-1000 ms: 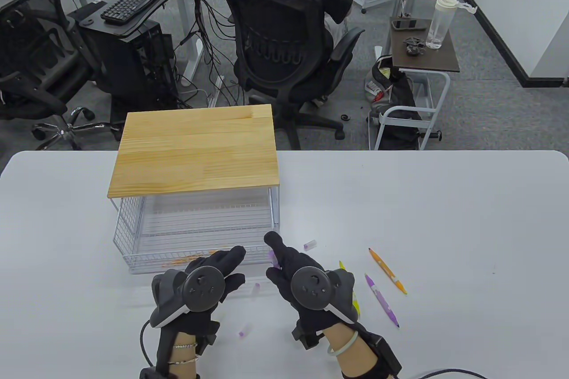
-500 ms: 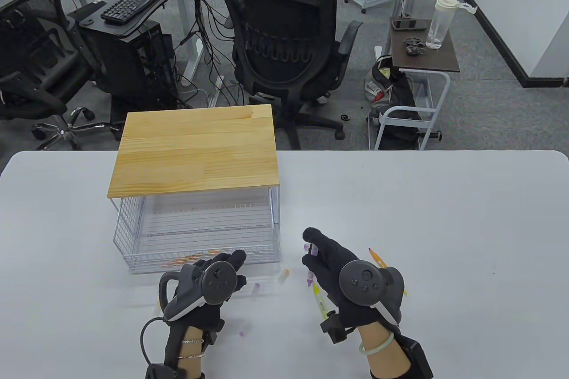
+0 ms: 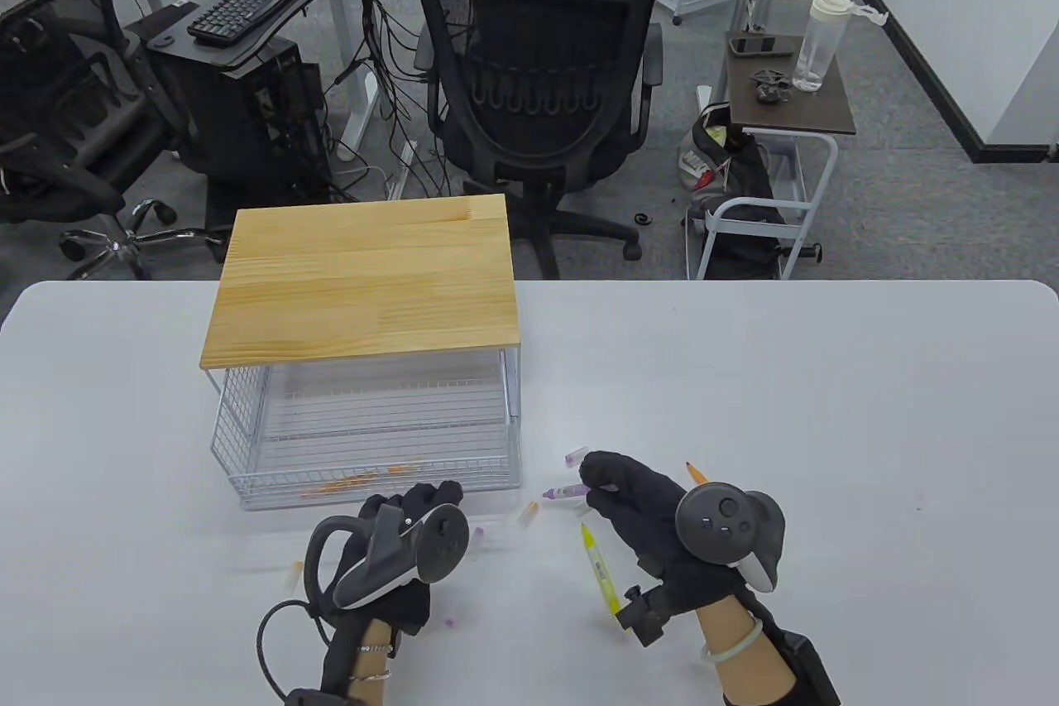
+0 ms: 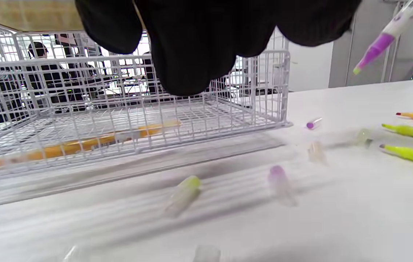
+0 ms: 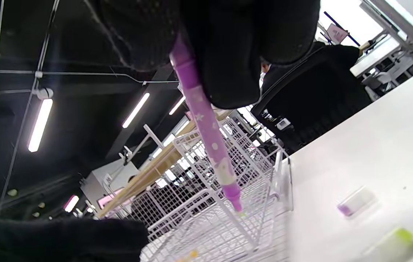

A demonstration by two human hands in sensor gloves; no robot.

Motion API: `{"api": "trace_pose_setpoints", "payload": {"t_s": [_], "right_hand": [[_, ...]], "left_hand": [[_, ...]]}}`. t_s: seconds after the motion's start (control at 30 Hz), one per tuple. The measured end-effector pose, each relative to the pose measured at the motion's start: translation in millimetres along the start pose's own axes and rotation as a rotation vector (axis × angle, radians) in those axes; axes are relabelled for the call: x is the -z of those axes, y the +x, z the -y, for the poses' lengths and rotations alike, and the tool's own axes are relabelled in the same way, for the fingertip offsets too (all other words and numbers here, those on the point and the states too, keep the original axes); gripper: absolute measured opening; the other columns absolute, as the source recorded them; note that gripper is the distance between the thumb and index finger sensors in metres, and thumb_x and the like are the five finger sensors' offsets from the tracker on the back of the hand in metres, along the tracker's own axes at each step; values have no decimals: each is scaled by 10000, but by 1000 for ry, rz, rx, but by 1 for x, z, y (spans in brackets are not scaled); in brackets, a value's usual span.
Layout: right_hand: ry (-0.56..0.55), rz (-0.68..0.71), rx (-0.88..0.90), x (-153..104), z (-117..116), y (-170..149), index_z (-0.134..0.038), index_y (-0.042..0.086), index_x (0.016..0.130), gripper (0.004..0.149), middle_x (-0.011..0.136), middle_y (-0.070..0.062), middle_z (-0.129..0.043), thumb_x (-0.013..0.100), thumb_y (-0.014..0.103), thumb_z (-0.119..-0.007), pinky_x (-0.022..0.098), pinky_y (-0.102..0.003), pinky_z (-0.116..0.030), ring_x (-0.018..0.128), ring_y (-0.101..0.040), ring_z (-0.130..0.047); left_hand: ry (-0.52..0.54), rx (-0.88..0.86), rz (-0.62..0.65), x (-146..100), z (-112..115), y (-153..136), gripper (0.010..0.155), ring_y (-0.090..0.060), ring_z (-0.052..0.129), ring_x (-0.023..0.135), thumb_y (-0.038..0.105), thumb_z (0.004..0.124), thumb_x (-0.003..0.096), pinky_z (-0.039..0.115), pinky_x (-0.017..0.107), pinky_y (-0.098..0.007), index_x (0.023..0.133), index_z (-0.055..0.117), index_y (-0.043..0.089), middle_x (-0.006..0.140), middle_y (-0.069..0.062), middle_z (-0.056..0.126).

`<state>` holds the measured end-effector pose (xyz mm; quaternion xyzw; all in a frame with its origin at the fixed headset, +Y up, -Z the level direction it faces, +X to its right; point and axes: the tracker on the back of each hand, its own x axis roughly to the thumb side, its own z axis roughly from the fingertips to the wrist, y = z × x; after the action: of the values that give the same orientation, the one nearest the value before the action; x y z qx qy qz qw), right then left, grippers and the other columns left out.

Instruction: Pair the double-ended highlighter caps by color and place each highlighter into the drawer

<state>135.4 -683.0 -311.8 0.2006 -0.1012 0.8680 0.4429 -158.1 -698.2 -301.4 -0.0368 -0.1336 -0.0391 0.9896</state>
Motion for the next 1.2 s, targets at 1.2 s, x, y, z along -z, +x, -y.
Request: {"api": "trace_pose_setpoints", "payload": {"t_s": [1.2], "right_hand": [[-82,58,27,-9,16,8,-701,254,958,369,976,-72,-855,594,284,-752,693,-560,-660,752,-326,-936]], "left_hand": [[-316,454,32,8,63,75,741,-53,1045,567,483,806,359,775,639,-408,1022,693,171,749,22,951]]}}
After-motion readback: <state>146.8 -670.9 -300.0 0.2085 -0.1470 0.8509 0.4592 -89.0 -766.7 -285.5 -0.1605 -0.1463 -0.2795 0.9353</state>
